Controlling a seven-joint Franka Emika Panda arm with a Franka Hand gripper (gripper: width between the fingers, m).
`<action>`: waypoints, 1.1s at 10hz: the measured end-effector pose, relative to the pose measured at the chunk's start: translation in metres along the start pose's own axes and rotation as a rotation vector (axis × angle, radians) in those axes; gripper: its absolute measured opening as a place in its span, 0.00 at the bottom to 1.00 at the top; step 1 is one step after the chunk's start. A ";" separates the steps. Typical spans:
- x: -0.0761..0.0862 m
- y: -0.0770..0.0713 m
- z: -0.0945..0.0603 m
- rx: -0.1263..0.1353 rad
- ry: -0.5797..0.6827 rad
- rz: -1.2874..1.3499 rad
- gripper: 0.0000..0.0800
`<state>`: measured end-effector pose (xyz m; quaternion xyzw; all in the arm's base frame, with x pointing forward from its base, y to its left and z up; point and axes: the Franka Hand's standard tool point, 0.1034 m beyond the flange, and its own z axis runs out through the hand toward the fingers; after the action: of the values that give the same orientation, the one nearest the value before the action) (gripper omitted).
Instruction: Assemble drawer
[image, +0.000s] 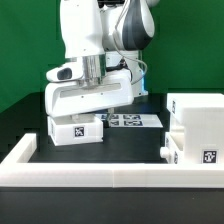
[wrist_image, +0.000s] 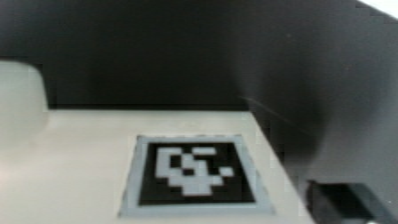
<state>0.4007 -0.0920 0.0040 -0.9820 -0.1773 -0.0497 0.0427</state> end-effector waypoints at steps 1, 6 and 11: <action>0.000 0.000 0.000 0.000 0.000 0.000 0.52; 0.007 -0.002 -0.001 -0.006 0.009 -0.011 0.05; 0.041 -0.019 -0.011 0.029 -0.008 -0.085 0.05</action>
Offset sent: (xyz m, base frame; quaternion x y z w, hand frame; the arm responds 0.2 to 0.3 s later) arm 0.0063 0.0065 -0.0044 -0.0008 -0.0013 0.0064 1.0000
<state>0.4316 -0.0611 0.0210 -0.9730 -0.2199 -0.0450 0.0539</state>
